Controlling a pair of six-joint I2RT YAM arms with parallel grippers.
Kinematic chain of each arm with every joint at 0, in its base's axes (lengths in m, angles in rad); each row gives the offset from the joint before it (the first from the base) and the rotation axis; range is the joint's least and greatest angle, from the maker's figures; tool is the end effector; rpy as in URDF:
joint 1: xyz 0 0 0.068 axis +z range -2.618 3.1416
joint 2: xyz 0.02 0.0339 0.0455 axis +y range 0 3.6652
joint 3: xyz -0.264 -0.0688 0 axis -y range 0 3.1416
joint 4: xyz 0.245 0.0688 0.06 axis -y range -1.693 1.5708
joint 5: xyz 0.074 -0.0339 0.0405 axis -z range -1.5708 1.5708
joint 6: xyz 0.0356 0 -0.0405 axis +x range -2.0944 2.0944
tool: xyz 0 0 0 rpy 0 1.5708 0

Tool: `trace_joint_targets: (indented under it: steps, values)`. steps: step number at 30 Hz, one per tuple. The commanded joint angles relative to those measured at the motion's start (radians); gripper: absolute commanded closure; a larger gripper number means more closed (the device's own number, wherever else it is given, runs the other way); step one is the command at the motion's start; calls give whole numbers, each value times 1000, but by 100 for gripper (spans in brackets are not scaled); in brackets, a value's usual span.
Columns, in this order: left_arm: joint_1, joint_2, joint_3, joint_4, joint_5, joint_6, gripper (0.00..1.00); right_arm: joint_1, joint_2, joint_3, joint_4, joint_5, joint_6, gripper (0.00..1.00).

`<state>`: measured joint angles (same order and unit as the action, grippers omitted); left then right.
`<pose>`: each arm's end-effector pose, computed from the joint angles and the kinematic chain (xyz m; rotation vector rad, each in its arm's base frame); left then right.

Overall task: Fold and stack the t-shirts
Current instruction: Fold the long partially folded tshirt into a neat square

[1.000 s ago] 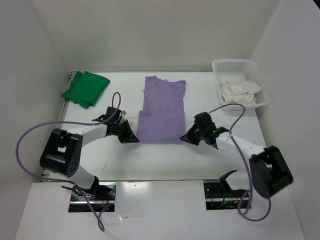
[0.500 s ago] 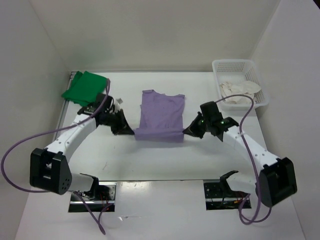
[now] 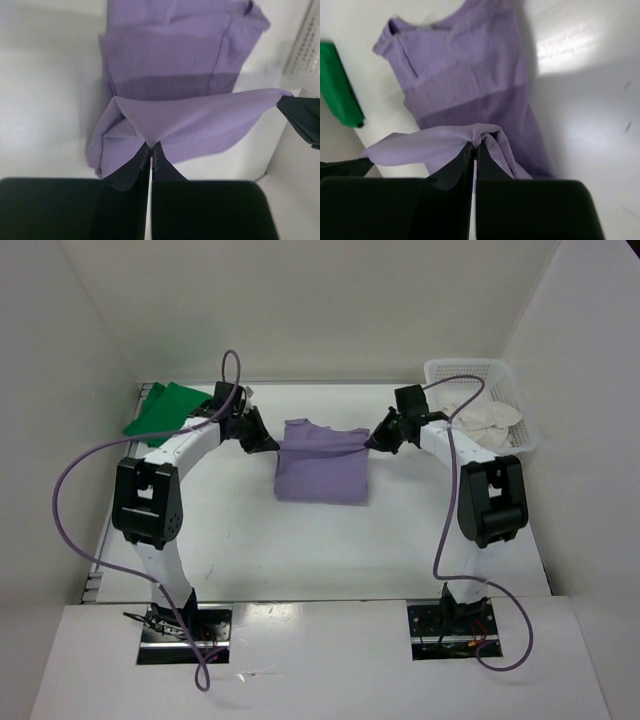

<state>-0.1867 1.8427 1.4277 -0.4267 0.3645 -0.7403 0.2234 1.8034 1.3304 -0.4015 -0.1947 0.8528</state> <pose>0.4013 -0.0887 0.2439 -0.5176 2.4699 -0.8445 0.3848 0.0945 0.2286 0.7045 2.4568 0.6893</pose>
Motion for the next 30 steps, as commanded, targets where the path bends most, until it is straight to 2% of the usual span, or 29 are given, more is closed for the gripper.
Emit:
trace_joint_targets:
  steps: [1,3,8,9,12,13,14,15,17,18,22,25,27,30]
  values:
    - [16,64,111,94,-76,-16,98,-55,75,134,64,49,-50,100]
    - [16,126,180,112,-85,-16,98,-64,148,168,73,49,-61,100]
    - [16,236,299,140,-98,-16,91,-91,241,266,73,50,-61,100]
    - [16,272,313,140,-98,-16,83,-91,273,279,73,51,-61,100]
    - [16,346,382,129,-98,-16,74,-102,338,345,62,60,-61,96]
    - [16,357,392,129,-108,-16,60,-102,352,375,62,60,-61,93]
    - [16,357,410,129,-117,-16,52,-111,362,394,62,49,-61,91]
    - [16,366,410,138,-118,-16,44,-111,373,412,52,49,-61,82]
    - [16,366,427,138,-142,-5,33,-111,382,460,52,37,-72,73]
    - [16,356,438,138,-151,10,28,-111,382,469,43,28,-72,66]
    - [16,332,350,169,-81,54,24,-111,355,509,1,37,-107,51]
    - [7,306,194,227,-7,67,20,-102,297,475,-8,37,-135,45]
    - [-2,288,127,236,2,97,18,-90,222,435,-8,37,-149,44]
    - [-45,279,102,250,4,143,15,-79,99,324,27,46,-149,44]
